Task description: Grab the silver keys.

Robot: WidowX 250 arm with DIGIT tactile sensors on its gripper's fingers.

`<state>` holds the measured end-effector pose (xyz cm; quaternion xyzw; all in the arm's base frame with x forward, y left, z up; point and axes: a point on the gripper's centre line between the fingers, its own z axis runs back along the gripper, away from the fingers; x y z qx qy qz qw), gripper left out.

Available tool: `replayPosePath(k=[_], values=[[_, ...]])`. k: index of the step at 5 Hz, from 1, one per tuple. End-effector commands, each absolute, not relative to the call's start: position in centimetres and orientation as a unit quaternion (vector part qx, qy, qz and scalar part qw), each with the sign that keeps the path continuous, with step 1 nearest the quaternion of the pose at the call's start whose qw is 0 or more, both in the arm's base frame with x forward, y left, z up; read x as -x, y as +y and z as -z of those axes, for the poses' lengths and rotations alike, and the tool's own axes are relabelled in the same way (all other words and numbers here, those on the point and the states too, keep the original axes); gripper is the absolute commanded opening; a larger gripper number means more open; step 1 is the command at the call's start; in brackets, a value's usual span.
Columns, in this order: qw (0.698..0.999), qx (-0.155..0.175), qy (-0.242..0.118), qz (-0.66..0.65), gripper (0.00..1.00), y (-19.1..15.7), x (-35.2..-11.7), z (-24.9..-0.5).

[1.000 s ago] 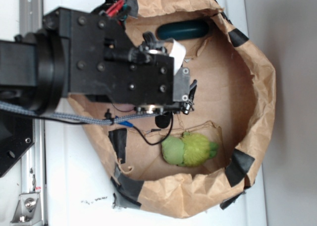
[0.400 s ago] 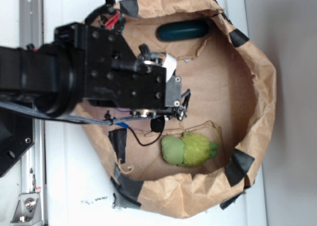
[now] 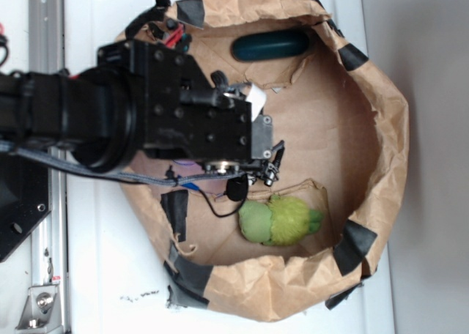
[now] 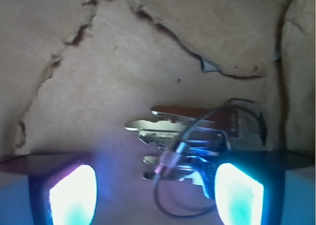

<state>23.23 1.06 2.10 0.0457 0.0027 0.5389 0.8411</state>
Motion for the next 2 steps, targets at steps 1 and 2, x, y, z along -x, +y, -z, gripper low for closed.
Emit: replayPosePath(k=[1, 2], values=[[0.841, -0.042, -0.008, -0.540, 1.00, 1.32, -23.21, -2.25], [0.839, -0.042, -0.006, -0.542, 1.00, 1.50, -23.64, -1.87]])
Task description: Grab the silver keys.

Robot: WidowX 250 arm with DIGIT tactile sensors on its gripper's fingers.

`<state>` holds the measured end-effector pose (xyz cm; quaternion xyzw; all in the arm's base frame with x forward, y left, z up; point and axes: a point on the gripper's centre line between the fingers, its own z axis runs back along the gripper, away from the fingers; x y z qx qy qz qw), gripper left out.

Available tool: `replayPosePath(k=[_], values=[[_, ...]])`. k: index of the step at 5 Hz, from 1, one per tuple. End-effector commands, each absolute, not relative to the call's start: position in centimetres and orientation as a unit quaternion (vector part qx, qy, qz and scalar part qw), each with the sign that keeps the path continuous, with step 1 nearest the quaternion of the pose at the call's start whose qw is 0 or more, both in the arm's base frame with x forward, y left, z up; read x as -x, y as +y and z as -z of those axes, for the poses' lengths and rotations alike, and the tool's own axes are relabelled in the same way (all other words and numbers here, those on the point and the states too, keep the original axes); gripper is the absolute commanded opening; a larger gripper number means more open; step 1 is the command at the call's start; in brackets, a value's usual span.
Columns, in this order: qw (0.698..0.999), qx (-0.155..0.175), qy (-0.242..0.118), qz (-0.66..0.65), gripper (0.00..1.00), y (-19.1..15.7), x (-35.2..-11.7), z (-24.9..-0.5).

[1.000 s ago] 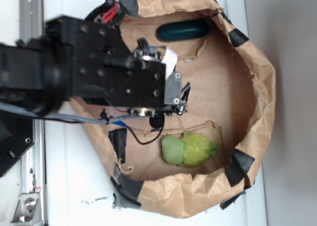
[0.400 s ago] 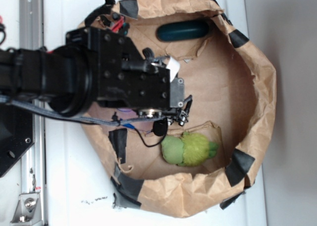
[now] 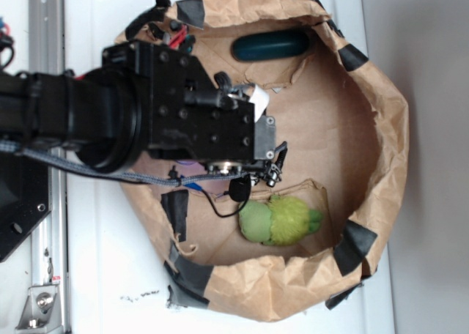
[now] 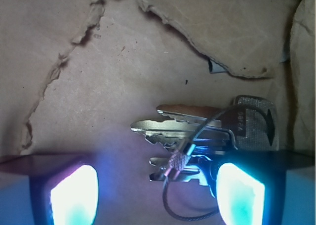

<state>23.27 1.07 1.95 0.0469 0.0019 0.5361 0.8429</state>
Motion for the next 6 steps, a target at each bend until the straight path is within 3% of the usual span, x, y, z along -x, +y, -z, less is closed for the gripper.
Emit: replayPosePath(k=[1, 2, 3, 6], values=[[0.852, -0.009, 0.003, -0.523, 1.00, 2.01, -25.42, -1.08], [0.858, 0.002, 0.000, -0.514, 0.94, 2.02, -25.86, -1.06], [0.860, 0.007, -0.007, -0.510, 0.00, 2.05, -25.48, -1.12], [0.866, 0.011, -0.014, -0.500, 0.00, 1.86, -25.10, -1.36]])
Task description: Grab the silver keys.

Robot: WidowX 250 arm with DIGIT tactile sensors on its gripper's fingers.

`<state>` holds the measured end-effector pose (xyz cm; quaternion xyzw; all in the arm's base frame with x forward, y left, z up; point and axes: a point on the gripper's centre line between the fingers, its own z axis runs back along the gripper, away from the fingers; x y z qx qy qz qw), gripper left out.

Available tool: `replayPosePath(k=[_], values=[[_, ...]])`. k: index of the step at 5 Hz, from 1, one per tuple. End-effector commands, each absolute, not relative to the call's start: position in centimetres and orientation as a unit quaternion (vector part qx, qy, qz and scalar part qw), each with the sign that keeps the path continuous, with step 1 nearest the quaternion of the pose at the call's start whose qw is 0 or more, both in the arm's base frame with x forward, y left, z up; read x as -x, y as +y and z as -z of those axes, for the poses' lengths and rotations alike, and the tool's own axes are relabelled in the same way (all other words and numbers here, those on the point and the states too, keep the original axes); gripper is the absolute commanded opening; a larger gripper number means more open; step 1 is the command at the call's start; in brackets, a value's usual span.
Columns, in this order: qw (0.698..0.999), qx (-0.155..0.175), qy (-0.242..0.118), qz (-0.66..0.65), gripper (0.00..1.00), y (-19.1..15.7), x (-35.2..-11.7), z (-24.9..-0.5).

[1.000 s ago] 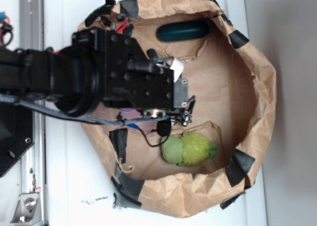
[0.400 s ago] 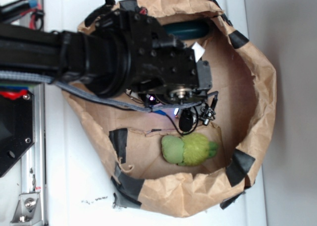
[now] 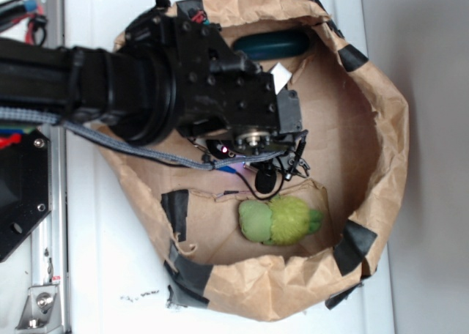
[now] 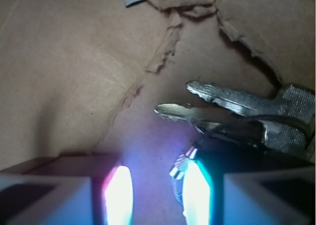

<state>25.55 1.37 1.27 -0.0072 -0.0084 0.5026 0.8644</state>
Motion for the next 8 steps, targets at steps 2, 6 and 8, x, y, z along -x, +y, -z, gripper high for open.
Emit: replayPosePath(k=[2, 6, 8], values=[[0.867, 0.012, -0.014, -0.497, 0.00, 1.9, -24.9, -1.4], [0.881, 0.067, -0.027, -0.467, 0.00, 4.9, -23.4, -6.7], [0.860, 0.118, -0.032, -0.496, 0.00, 7.8, -24.1, -11.1]])
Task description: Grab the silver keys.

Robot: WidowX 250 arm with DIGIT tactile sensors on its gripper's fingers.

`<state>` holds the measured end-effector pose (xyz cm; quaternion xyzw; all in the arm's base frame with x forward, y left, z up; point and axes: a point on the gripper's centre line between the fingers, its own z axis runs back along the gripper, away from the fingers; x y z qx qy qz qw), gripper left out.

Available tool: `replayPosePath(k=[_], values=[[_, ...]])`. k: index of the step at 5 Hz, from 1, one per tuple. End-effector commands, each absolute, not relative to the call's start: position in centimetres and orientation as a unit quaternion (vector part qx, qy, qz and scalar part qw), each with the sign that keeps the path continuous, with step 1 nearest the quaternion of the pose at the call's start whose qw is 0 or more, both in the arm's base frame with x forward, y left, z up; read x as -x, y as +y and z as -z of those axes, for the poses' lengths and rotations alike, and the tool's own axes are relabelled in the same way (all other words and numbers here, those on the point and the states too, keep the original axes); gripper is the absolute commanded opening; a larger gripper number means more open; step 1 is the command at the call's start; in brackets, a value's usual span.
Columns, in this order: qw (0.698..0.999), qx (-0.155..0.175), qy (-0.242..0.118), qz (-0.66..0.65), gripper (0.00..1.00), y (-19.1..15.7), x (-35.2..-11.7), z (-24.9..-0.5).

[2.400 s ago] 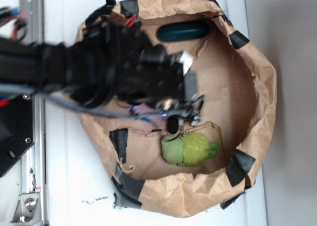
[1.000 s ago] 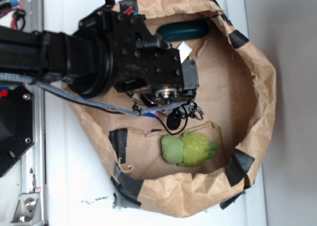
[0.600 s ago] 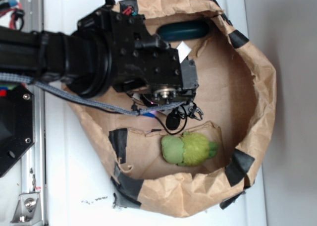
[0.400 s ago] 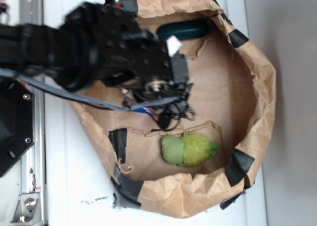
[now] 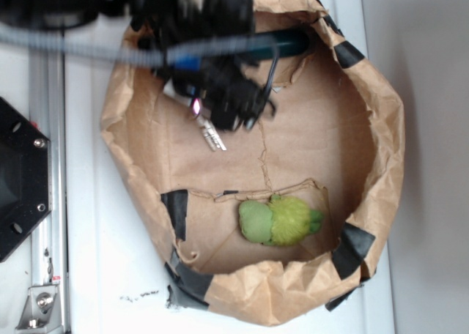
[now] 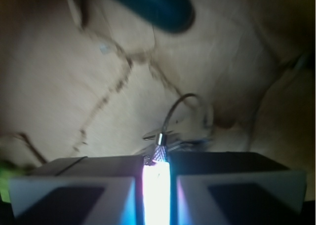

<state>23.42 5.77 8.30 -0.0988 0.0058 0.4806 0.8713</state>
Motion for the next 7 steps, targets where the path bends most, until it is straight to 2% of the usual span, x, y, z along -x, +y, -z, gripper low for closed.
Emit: replayPosePath(k=[1, 3, 4, 5, 6, 7], values=[[0.868, 0.119, -0.040, -0.481, 0.00, 7.4, -24.0, -11.4], [0.873, 0.137, -0.050, -0.465, 0.00, 6.9, -24.9, -12.9], [0.875, 0.130, -0.047, -0.463, 0.00, 6.6, -25.2, -12.7], [0.881, 0.117, -0.044, -0.455, 0.00, 6.6, -25.8, -11.2], [0.883, 0.084, -0.069, -0.456, 0.00, 6.2, -26.1, -9.9], [0.903, 0.076, -0.066, -0.417, 1.00, 5.9, -25.8, -8.6]])
